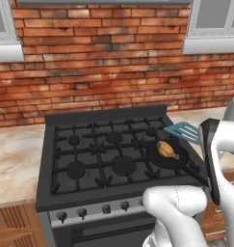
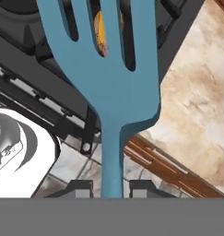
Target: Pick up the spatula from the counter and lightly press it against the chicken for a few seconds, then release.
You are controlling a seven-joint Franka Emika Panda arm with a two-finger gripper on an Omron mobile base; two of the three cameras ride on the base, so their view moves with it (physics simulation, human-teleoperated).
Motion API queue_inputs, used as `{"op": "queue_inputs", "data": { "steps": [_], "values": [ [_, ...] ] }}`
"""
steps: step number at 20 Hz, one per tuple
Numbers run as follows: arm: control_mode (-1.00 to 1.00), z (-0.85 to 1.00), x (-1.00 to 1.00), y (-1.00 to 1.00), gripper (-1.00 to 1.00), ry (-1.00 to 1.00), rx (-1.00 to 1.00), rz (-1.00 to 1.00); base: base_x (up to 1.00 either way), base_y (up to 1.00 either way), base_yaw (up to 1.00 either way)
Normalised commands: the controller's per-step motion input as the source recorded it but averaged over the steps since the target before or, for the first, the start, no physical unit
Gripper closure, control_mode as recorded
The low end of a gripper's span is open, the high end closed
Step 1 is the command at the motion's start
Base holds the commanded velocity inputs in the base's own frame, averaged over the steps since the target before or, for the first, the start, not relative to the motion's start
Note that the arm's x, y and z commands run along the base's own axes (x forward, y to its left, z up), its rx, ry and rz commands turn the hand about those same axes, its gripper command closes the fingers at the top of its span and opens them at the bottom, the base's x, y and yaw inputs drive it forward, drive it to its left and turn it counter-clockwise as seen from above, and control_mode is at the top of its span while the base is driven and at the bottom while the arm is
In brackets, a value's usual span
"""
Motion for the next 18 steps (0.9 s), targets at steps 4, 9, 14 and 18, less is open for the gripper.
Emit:
{"op": "queue_inputs", "data": {
  "steps": [4,9,14,18],
  "values": [
    [-1.00,0.00,0.25,0.00,1.00,0.05,0.00,0.20,0.00,0.00,0.00],
    [-1.00,0.00,0.19,0.00,1.00,0.02,0.00,0.24,0.00,0.00,0.00],
    [-1.00,-0.01,0.20,0.00,1.00,0.00,0.00,0.22,0.00,0.00,0.00],
    [-1.00,-0.14,0.25,0.00,1.00,0.00,0.00,0.21,0.00,0.00,0.00]
  ]
}}
